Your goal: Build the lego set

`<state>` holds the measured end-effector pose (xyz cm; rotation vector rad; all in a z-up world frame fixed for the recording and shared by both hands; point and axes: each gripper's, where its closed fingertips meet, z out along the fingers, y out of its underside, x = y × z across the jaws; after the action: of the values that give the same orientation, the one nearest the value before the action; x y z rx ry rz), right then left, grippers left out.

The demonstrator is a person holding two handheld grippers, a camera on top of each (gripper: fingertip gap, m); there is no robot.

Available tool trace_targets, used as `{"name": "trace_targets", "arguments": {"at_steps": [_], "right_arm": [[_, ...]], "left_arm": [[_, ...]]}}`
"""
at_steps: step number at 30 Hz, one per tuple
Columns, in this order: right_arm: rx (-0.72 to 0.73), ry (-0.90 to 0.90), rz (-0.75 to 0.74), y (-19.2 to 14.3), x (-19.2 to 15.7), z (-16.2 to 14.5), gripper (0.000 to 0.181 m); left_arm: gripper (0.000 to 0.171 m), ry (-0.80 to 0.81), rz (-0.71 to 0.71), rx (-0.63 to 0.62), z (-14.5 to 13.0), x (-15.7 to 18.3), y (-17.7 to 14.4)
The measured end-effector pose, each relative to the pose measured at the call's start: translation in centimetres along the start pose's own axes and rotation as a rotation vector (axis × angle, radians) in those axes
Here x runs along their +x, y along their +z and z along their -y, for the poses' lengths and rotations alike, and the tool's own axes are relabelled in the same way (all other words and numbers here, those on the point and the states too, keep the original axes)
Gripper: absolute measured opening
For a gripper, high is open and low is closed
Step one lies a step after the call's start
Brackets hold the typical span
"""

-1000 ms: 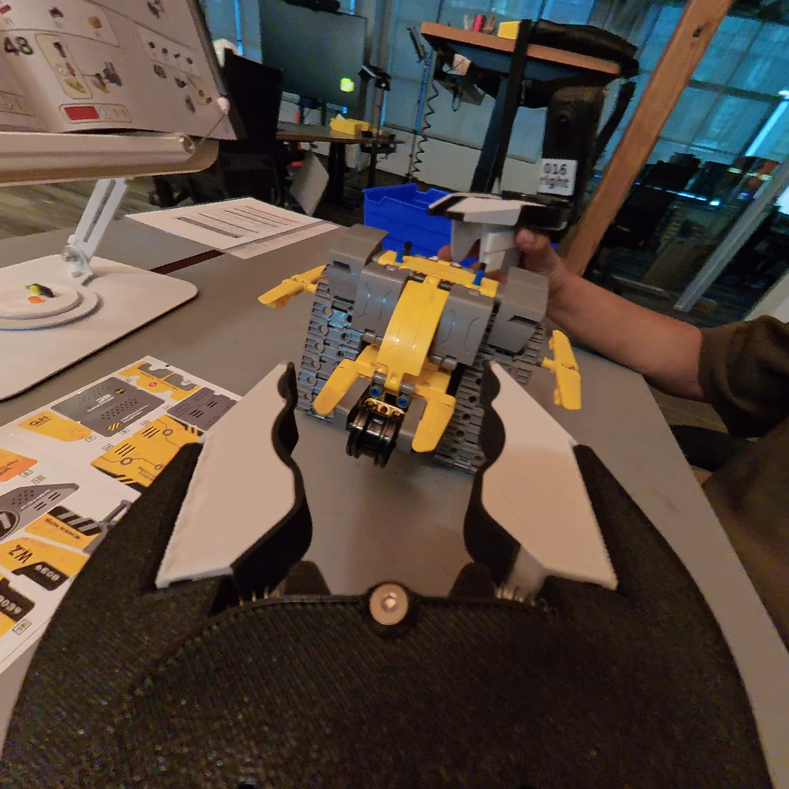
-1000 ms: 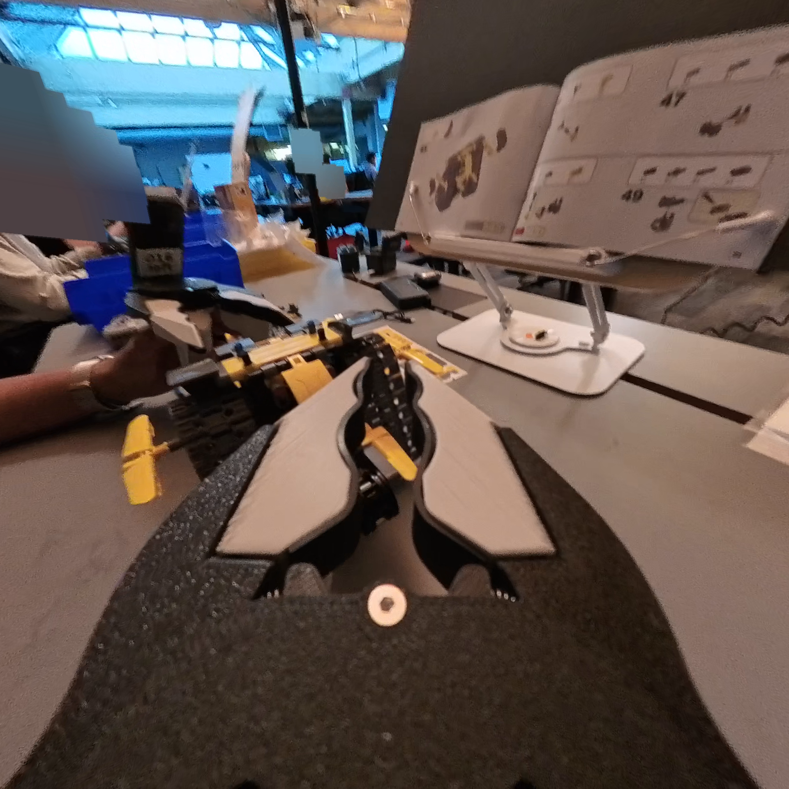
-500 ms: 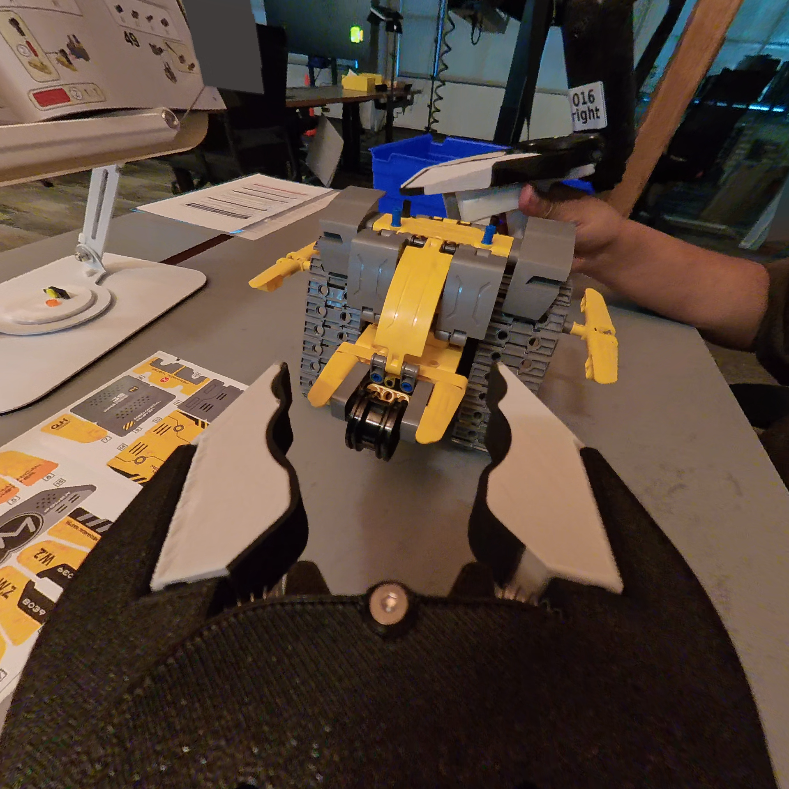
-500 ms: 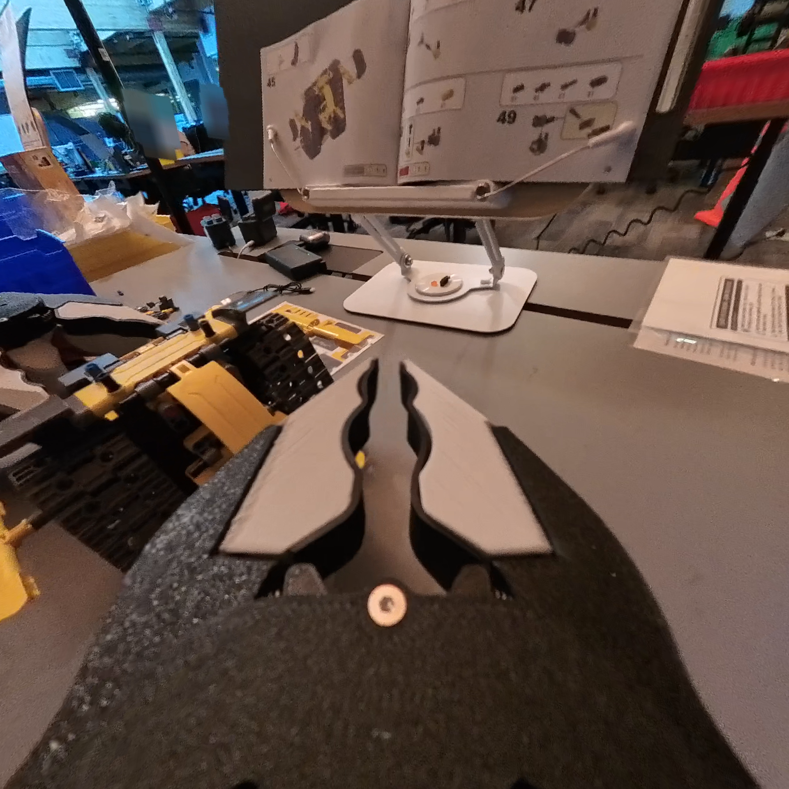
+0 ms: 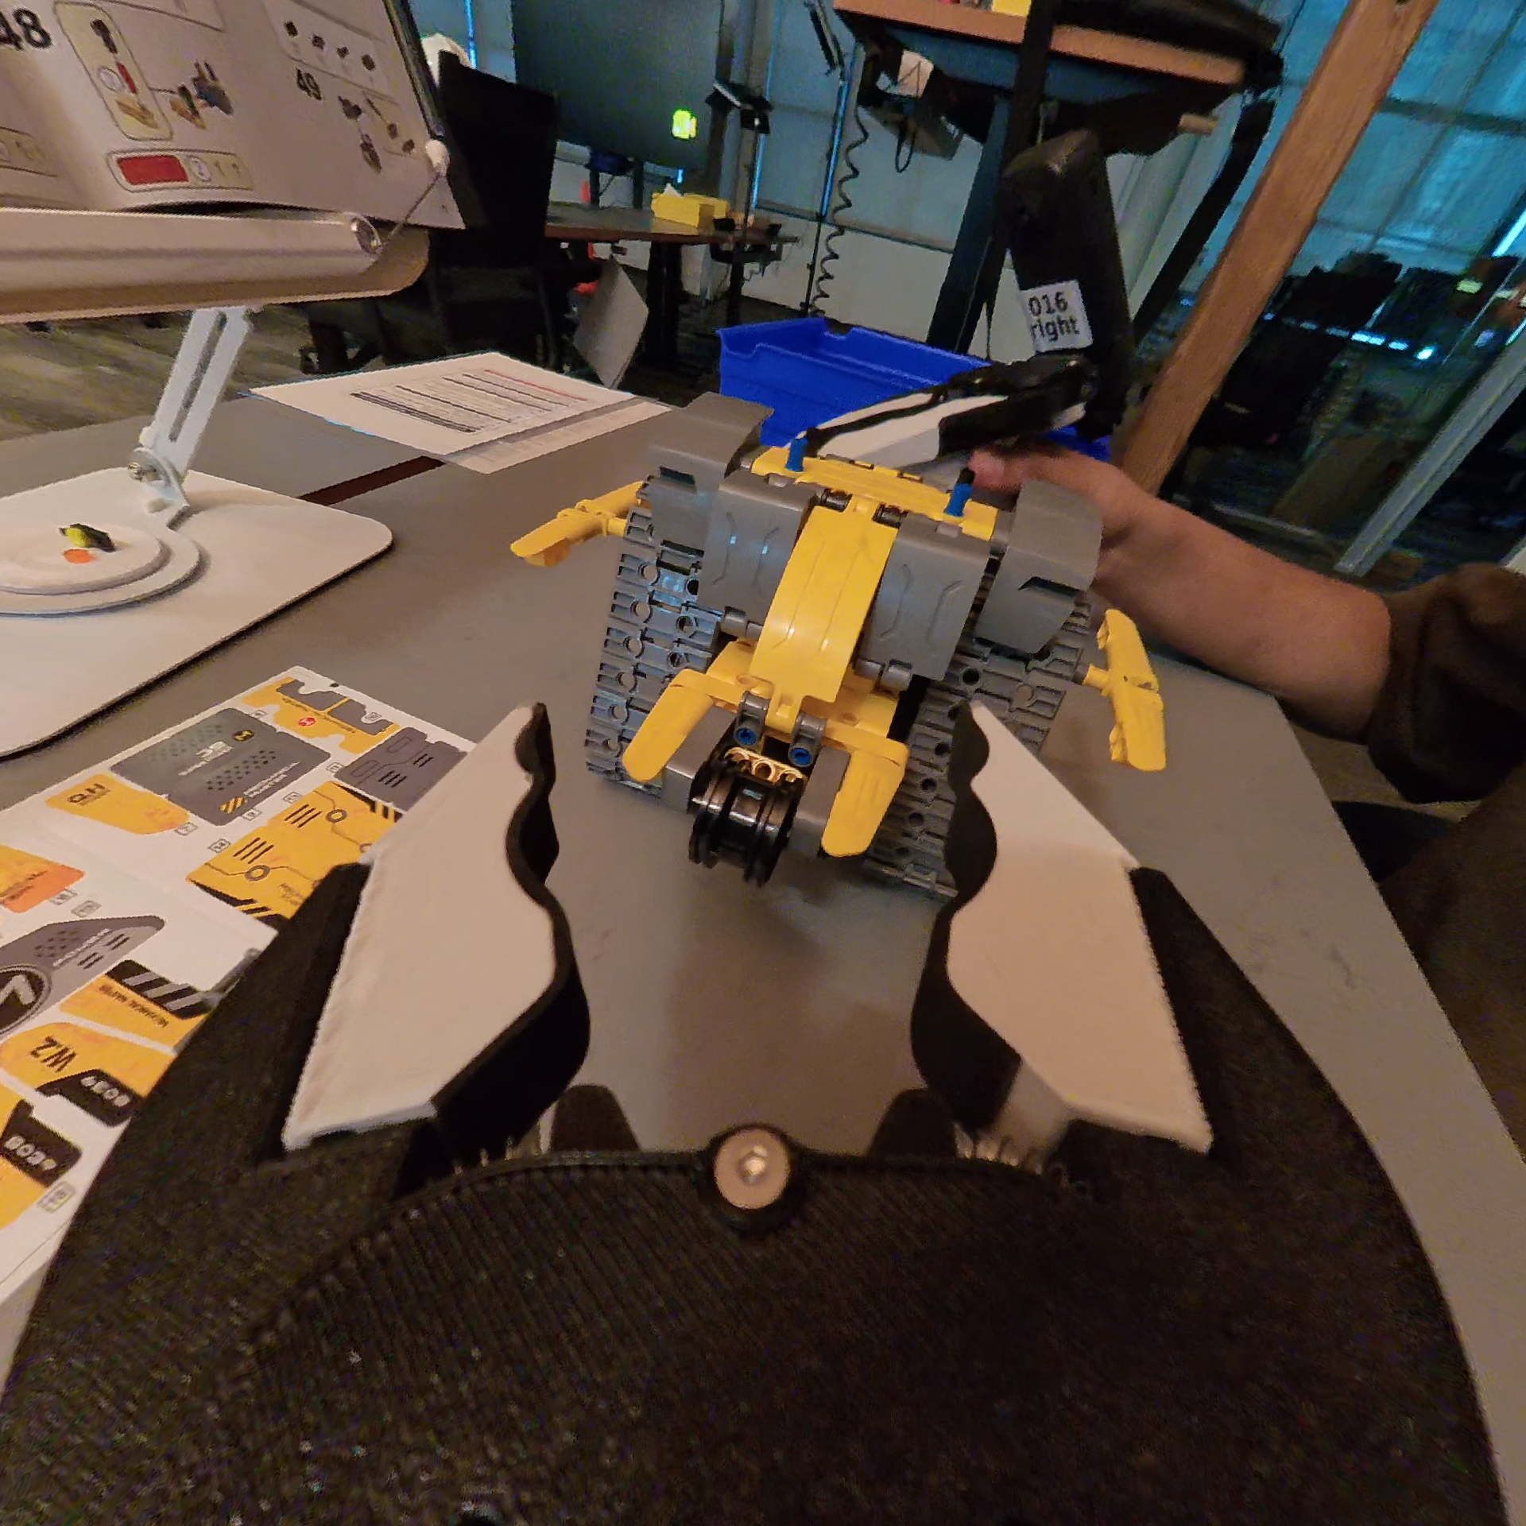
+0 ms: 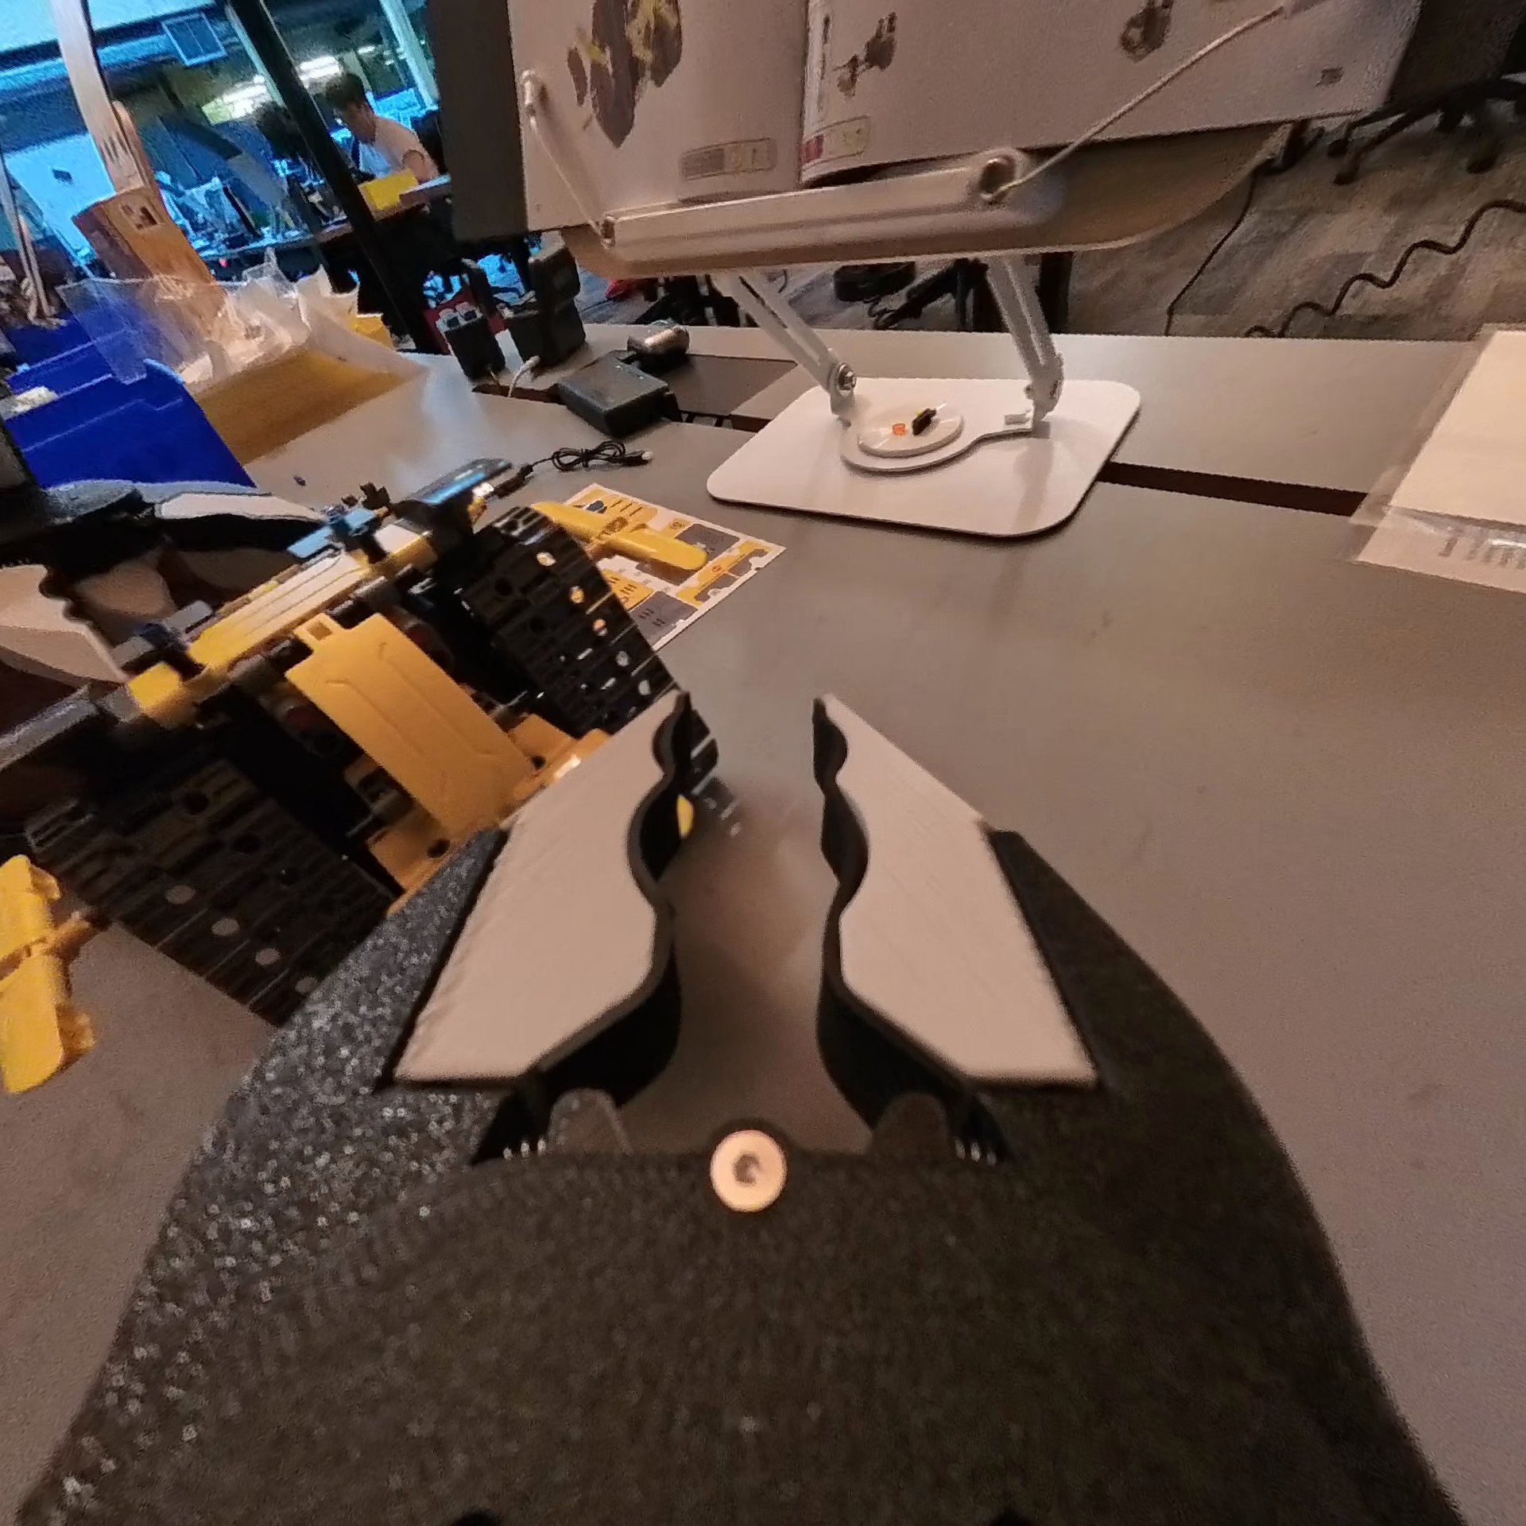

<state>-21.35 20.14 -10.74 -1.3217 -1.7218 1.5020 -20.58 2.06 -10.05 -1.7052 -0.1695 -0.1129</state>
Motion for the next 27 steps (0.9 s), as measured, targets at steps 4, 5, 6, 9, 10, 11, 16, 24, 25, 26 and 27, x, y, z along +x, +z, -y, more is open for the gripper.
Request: {"name": "trace_targets", "arguments": {"at_steps": [4, 5, 6, 9, 10, 11, 16, 24, 25, 26, 27], "right_arm": [[-0.013, -0.085, 0.005, 0.3, -0.8, -0.2, 0.026], [-0.017, -0.106, 0.003, 0.3, -0.9, -0.3, 0.023], [-0.021, -0.116, 0.005, 0.4, -0.9, -0.4, 0.02], [-0.027, -0.094, 0.02, 0.6, -1.0, -0.7, 0.02], [-0.027, -0.082, 0.03, 0.6, -1.1, -0.7, 0.02], [-0.026, -0.075, 0.037, 0.6, -1.2, -0.7, 0.021], [0.002, -0.128, -0.04, 0.5, 0.0, -0.3, 0.025], [0.124, -0.188, -0.046, -0.6, -1.1, 1.9, 0.025], [0.151, -0.197, -0.054, -0.9, -1.0, 2.3, 0.023], [0.196, -0.204, -0.054, -1.3, -1.2, 2.9, 0.022], [0.246, -0.208, -0.048, -1.7, -1.4, 3.6, 0.022]], "left_arm": [[0.094, 0.008, 0.004, -0.006, -0.1, 0.1, 0.1], [0.094, 0.009, 0.005, -0.008, -0.1, 0.0, 0.1], [0.094, 0.008, 0.004, -0.006, -0.1, 0.0, 0.1], [0.094, 0.001, 0.003, -0.001, 0.0, 0.0, 0.1], [0.094, -0.003, 0.0, 0.0, 0.0, 0.0, 0.1], [0.094, -0.005, -0.003, -0.001, 0.0, 0.1, 0.1], [0.094, -0.015, -0.002, 0.0, 0.0, 0.0, 0.1], [0.096, -0.014, 0.009, -0.004, -0.1, -0.2, 0.2], [0.096, -0.018, 0.008, -0.003, 0.0, -0.2, 0.2], [0.097, -0.023, 0.01, 0.001, 0.0, -0.3, 0.1], [0.097, -0.028, 0.014, 0.008, 0.1, -0.4, 0.1]]}}
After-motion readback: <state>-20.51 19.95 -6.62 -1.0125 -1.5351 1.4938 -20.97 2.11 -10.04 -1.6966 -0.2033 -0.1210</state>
